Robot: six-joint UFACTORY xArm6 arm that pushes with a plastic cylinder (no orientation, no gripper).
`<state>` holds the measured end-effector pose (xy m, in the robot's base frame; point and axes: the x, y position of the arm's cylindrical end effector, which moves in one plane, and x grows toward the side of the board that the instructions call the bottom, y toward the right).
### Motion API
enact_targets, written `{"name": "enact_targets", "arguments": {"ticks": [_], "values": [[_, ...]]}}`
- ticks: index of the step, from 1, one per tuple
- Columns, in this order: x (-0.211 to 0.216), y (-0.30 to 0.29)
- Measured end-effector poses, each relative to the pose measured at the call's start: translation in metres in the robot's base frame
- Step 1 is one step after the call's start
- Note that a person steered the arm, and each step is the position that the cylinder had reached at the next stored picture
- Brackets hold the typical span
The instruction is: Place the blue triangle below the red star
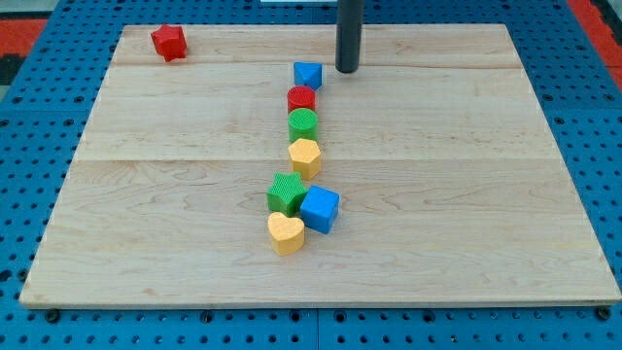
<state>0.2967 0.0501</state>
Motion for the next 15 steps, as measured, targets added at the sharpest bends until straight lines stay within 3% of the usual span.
{"name": "enact_targets", "arguments": {"ticks": [3, 7, 8, 11, 15], "values": [[0.003, -0.127], [0.046, -0.199], [0.036, -0.232], [0.011, -0.192], [0.008, -0.186]]}}
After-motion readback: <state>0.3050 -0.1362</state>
